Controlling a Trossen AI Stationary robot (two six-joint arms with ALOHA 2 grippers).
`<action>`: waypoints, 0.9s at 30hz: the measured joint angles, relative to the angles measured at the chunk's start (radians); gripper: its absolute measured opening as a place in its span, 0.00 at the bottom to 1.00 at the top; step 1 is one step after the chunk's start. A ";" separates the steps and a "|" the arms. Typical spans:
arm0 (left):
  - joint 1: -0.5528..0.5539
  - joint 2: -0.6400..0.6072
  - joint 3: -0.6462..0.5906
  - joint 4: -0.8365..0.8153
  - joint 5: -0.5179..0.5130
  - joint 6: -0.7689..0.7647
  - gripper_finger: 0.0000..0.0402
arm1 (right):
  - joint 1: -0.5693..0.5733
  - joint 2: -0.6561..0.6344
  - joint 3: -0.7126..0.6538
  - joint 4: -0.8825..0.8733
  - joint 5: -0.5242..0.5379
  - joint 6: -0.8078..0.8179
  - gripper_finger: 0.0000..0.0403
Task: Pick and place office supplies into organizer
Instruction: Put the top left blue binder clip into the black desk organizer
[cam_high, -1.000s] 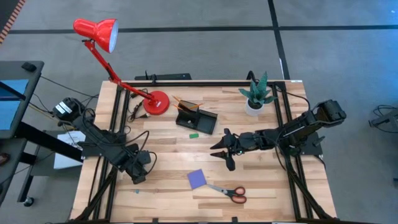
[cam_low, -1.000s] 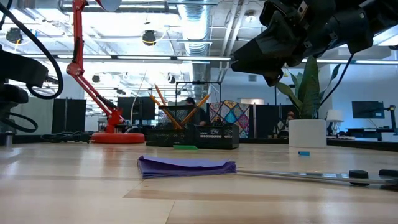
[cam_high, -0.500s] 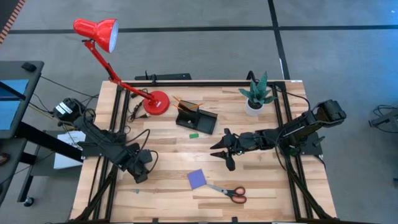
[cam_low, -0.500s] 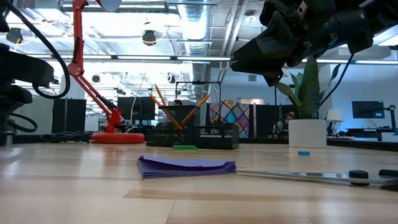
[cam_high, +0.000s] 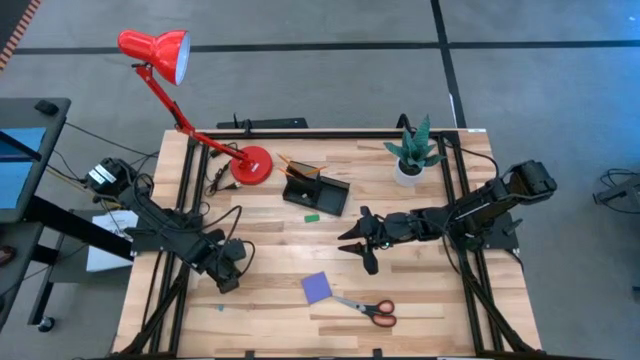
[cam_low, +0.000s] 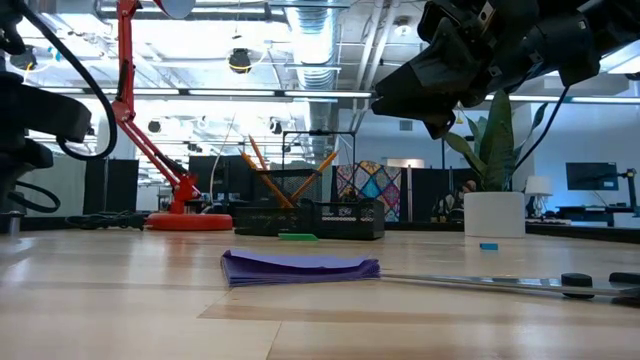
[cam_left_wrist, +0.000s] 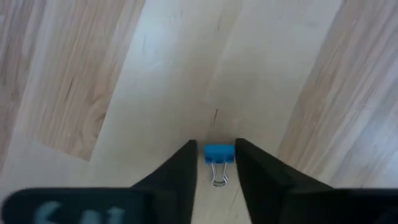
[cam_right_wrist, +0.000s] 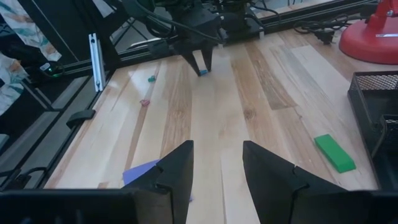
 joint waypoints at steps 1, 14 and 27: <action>0.000 0.000 0.000 0.001 0.001 0.001 0.20 | 0.000 0.000 0.000 0.000 0.000 0.000 0.33; 0.000 0.005 0.067 -0.007 -0.100 0.053 0.07 | 0.000 0.000 0.000 0.000 0.000 0.000 0.33; 0.197 0.002 0.245 0.034 -0.422 0.207 0.07 | 0.000 0.000 0.000 0.000 0.000 0.000 0.33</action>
